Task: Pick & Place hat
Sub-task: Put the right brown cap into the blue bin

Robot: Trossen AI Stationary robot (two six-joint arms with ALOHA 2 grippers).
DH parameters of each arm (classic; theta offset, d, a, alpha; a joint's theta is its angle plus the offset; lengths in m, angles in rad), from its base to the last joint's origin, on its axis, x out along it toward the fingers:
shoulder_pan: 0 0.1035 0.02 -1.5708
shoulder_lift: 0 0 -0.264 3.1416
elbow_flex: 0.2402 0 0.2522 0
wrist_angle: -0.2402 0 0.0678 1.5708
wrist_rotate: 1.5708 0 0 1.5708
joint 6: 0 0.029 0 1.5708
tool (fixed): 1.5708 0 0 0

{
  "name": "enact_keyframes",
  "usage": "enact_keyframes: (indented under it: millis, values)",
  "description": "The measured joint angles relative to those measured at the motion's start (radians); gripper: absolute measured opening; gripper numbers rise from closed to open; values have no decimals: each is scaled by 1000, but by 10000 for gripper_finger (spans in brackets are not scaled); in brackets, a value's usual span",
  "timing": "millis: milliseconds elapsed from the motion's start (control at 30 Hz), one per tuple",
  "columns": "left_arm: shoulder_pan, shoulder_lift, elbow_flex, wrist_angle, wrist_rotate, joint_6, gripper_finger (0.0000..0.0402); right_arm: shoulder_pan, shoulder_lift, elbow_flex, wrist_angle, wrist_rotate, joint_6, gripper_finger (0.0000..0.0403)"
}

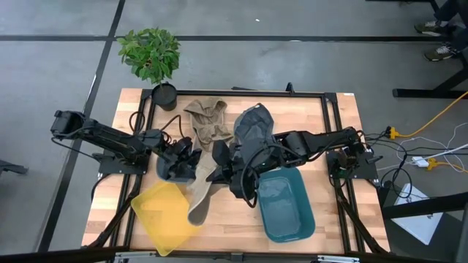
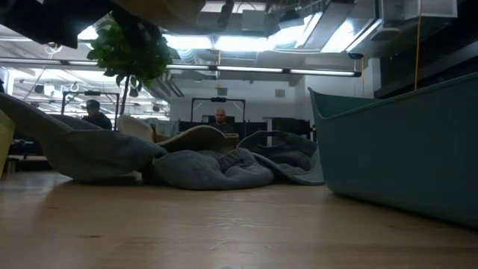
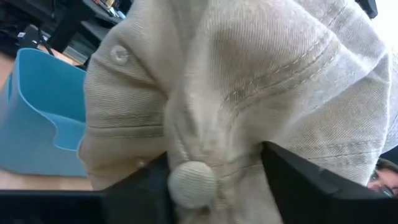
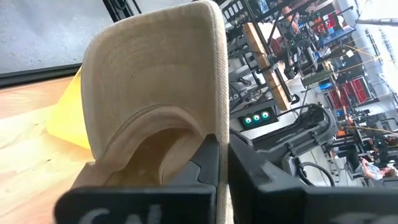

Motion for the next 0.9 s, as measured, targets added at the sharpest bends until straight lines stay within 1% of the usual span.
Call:
enact_keyframes:
  millis: [233,267,300,433,600,700,800,900]
  values:
    - [20,0,0,0,2,10,55,0,0,0,-16,1,8,16]
    - [21,0,0,0,2,18,39,0,0,0,-17,2,15,16]
    - [22,0,0,0,2,29,33,0,0,0,-17,2,25,17]
    - [26,-1,0,-11,3,71,33,0,0,0,-17,23,64,49]
    - [26,-1,0,-56,3,96,33,0,0,0,-41,128,138,90]
    - [27,-1,0,-89,3,111,33,0,0,0,-103,166,225,111]
    - [47,-1,0,-121,-10,114,33,0,-1,0,-193,167,338,136]
    - [81,-9,0,-149,-26,113,33,0,-2,31,-334,165,459,162]
